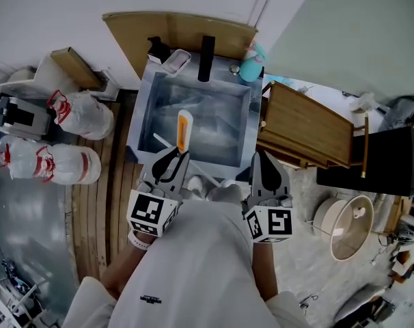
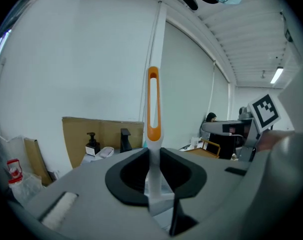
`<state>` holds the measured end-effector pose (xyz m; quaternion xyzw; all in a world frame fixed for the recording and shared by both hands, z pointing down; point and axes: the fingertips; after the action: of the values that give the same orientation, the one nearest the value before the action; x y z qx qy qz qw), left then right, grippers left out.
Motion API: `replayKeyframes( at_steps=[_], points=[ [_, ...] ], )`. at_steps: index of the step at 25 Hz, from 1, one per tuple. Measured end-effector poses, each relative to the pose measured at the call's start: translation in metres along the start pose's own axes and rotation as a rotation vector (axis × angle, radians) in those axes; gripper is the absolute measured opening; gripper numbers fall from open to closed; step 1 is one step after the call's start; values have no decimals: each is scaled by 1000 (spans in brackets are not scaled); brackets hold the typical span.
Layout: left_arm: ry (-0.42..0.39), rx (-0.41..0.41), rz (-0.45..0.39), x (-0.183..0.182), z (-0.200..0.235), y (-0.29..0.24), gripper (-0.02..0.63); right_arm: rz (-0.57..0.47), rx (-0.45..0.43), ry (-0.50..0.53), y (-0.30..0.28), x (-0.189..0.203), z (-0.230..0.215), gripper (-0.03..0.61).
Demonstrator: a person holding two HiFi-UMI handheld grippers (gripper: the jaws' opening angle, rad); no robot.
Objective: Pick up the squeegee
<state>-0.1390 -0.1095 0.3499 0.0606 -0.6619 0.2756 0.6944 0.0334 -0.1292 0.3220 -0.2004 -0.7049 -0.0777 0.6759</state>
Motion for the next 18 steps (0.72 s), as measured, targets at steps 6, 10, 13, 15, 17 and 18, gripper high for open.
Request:
replayKeyframes(
  at_steps=[6,10,13,15,17,18],
  points=[
    [-26,-7,-14,-3,2,5,64,0,-11,24,2,0,8,8],
    [-31,-7,-10,-2,5,5,64,3,-20,36,3,1,10,8],
    [-36,-2,-11,-3,4,6,63,5,-19,39,5,1,10,8],
    [-32,-1,-15,-4,4,8,64,6,-20,41,6,1,11,8],
    [-27,-2,-20,-5,4,10,64,7,-21,42,7,1,11,8],
    [-26,-3,-22,-5,4,11,64,6,-21,42,7,0,12,8]
  ],
)
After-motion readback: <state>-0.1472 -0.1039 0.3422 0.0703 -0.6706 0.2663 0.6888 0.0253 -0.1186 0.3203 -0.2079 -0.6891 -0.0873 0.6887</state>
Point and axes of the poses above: the fingertips, and each gripper's own axes: y backward along the fingers, z to its left, x out of its underside, and after that the axes turned 3 degrees about -z, right-handed
